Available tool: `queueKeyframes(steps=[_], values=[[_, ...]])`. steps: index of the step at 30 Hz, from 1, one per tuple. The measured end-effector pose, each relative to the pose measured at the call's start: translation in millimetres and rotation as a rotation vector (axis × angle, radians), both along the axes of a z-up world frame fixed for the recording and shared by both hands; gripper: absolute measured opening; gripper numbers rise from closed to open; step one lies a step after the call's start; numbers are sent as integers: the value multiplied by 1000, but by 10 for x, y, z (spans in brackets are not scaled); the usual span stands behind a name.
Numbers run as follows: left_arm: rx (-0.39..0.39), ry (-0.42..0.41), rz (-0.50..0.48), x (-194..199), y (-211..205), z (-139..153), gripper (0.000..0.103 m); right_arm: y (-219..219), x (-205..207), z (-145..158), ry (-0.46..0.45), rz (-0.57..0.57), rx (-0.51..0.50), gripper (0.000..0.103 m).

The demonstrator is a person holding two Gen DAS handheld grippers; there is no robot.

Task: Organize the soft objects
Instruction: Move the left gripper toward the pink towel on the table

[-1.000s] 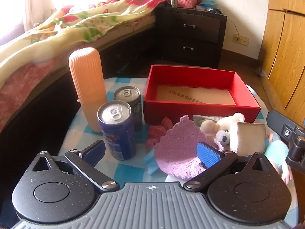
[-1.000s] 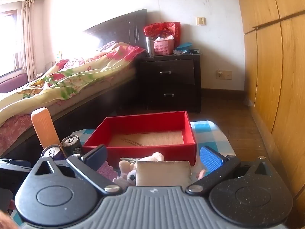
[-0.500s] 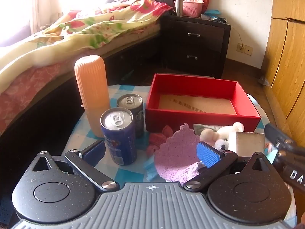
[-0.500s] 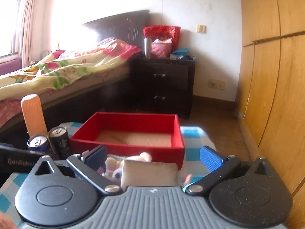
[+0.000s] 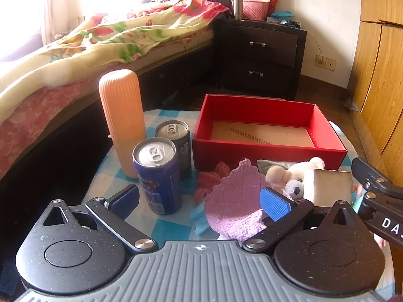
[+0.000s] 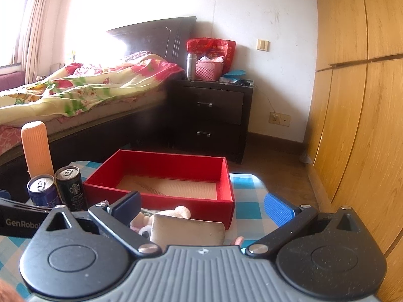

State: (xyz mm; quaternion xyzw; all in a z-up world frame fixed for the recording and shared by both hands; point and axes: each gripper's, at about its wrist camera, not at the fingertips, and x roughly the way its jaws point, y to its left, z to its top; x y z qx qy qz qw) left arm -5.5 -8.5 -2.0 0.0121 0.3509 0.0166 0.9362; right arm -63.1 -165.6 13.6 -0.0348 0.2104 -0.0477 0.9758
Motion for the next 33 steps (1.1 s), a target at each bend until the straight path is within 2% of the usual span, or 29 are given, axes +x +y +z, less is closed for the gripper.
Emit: queueKeyframes(steps=[33], values=[[34,69,-22,32,-51,-77,97,8,90,-68,95,16,-4,85]])
